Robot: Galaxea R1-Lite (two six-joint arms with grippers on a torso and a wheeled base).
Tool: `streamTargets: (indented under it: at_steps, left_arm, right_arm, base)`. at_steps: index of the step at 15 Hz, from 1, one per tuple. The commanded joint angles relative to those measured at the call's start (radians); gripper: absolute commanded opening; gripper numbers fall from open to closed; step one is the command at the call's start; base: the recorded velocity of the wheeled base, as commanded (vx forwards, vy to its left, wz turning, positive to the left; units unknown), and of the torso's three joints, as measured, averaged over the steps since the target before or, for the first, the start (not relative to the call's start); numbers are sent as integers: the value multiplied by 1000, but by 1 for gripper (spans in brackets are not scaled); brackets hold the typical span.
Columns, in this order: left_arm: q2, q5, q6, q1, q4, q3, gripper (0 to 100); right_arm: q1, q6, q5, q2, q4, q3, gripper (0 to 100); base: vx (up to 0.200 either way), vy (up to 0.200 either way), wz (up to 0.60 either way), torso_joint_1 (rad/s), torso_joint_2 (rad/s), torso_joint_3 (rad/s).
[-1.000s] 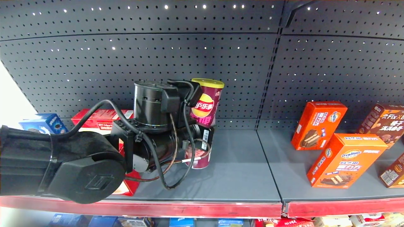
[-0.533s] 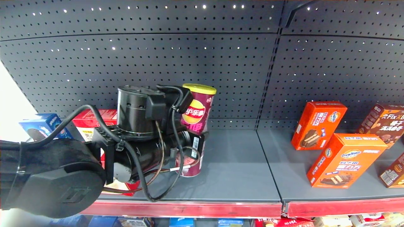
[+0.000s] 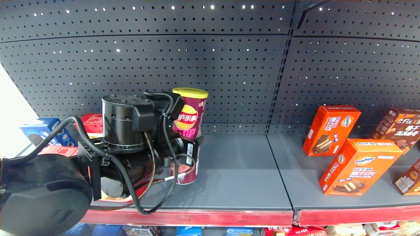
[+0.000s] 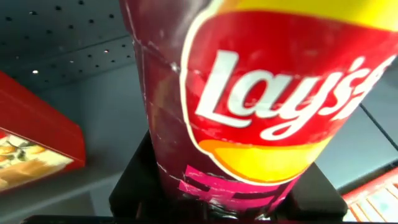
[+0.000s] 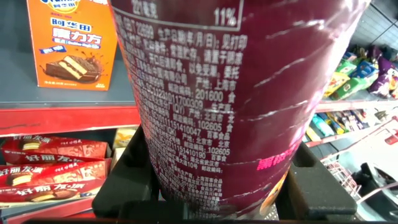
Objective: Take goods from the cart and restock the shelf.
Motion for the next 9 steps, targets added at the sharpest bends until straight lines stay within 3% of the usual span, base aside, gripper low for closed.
streamTargets:
  at_steps: [1, 4, 6, 9]
  left_arm:
    - [-2, -1, -1, -33, -5, 6, 0]
    - [-2, 5, 2, -99, -8, 31, 0]
    - [-2, 20, -5, -107, -28, 63, 0]
    - [-2, 19, -42, -107, -25, 69, 0]
  right_arm:
    - [0, 0, 1, -4, 0, 1, 0]
    - [0, -1, 2, -4, -2, 1, 0]
    - [0, -1, 2, -4, -3, -1, 0]
    - [1, -1, 2, -4, -2, -1, 0]
  base:
    - [0, 0, 0, 0, 0, 0]
    - [0, 0, 0, 0, 0, 0]
    - [0, 0, 0, 0, 0, 0]
    - [0, 0, 0, 0, 0, 0]
